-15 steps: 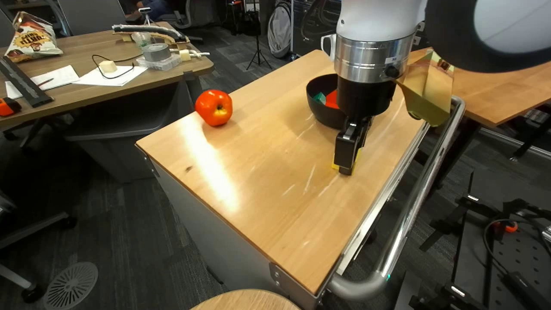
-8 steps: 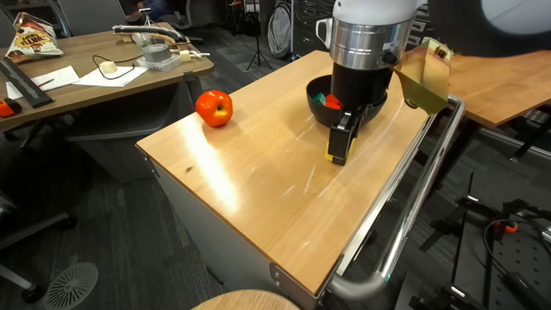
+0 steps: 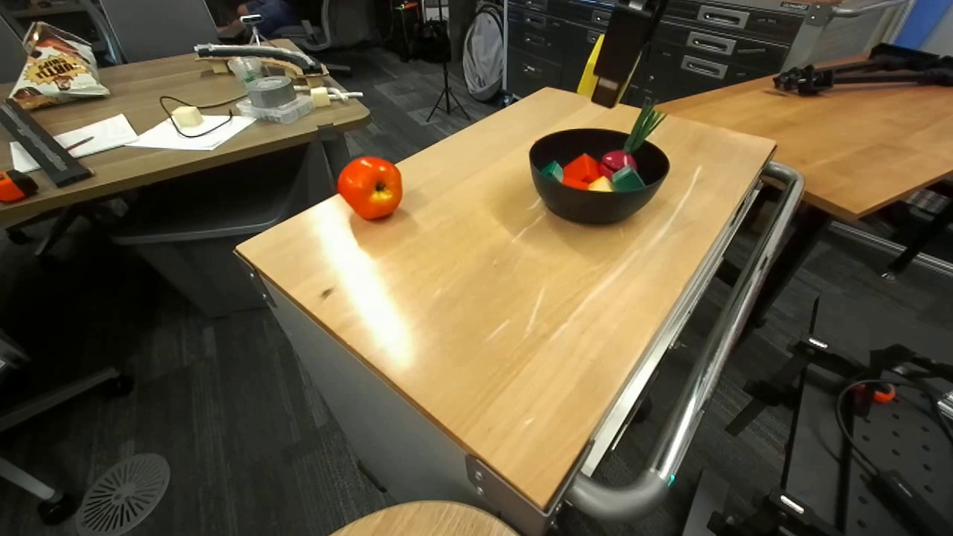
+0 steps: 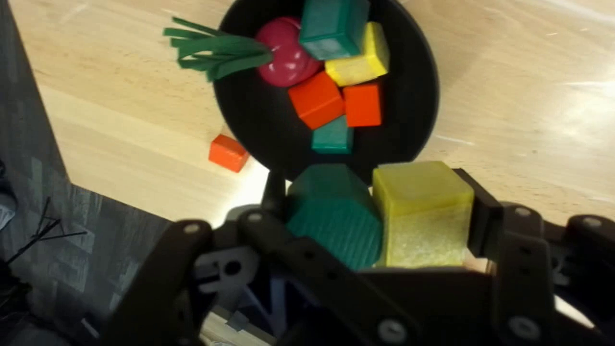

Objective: Put the beetroot and the blocks in the bowl then move the apple to the right

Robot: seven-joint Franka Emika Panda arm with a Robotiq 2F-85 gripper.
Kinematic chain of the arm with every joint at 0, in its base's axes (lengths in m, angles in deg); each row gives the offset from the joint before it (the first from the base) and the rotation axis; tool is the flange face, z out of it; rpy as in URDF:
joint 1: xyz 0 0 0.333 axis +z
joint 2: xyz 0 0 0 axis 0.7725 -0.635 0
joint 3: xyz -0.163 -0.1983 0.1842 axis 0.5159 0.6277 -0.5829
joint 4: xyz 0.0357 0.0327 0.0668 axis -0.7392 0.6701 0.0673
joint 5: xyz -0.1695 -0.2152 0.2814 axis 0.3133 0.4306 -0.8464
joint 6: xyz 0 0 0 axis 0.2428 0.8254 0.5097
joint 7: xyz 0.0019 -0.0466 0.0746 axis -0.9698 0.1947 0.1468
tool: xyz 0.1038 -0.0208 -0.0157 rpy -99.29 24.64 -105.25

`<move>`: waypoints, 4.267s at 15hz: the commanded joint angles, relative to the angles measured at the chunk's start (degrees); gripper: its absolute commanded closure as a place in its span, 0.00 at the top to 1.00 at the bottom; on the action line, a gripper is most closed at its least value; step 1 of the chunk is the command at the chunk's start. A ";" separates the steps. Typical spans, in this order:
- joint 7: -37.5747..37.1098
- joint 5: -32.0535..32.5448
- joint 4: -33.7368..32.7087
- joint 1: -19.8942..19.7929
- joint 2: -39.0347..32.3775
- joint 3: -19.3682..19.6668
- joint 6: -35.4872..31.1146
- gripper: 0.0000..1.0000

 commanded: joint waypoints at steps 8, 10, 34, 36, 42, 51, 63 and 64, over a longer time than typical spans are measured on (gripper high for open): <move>22.60 -9.87 -2.17 0.08 -12.03 4.97 -0.06 0.96; 29.89 -11.21 1.52 -0.45 -8.77 5.65 1.09 1.00; 59.39 -15.99 13.21 0.07 24.22 15.65 4.70 1.00; 58.48 -16.20 9.73 3.84 21.24 12.44 1.50 1.00; 47.80 -3.31 -0.80 2.82 3.60 -0.31 -14.57 1.00; 33.34 7.37 -4.71 1.76 -5.65 -1.78 -14.65 1.00; 20.78 -5.17 -17.21 5.04 -15.71 -2.30 -0.83 1.00; 20.55 -5.58 -18.99 5.33 -17.12 -2.33 -0.72 1.00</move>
